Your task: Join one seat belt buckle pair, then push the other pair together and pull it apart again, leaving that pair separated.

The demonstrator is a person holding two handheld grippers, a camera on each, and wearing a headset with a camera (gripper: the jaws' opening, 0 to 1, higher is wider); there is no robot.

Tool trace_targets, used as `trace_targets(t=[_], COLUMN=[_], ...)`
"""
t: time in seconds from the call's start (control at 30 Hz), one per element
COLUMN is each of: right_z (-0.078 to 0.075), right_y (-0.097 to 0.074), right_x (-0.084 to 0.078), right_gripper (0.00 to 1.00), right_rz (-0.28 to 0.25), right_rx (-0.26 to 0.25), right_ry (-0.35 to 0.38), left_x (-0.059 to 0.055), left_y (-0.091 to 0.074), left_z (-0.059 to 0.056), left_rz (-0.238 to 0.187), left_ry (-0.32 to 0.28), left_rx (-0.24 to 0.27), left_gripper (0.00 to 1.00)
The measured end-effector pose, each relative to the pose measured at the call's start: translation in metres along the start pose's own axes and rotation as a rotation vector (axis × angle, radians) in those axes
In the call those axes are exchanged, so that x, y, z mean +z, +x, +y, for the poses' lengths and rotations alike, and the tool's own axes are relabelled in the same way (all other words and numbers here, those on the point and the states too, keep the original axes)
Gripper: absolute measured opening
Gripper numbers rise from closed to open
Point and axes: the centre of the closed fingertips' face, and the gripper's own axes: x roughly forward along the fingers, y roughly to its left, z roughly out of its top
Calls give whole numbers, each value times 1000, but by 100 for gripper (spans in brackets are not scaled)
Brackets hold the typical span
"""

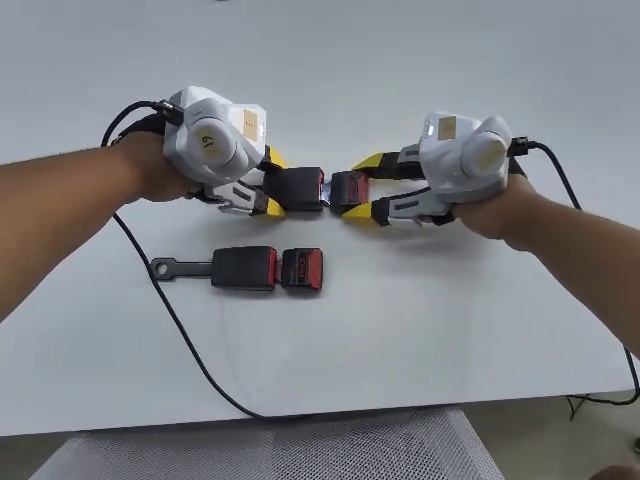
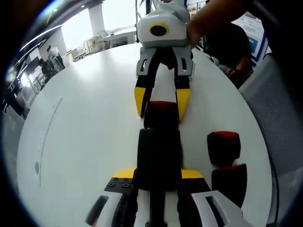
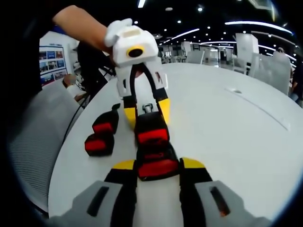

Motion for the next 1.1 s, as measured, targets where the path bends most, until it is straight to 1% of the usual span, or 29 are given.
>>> trace_targets(t=[0.13, 0.23, 0.5, 1.1], right_z=[-1, 1, 1, -4], right_y=[2, 2, 3, 5], right_x=[1, 1, 2, 3], right_gripper=[33, 34, 34, 34], right_rz=[7, 16, 34, 49], right_rx=[-17, -33, -48, -49], right_ry=[24, 24, 26, 26], left_x=[0, 0, -1, -1], left_y=[-1, -1, -1, -2], left_z=[0, 0, -1, 0], left_rz=[-8, -6, 0, 5], left_ry=[-1, 2, 9, 13], left_rx=[-4, -5, -10, -13], left_gripper=[32, 32, 32, 32])
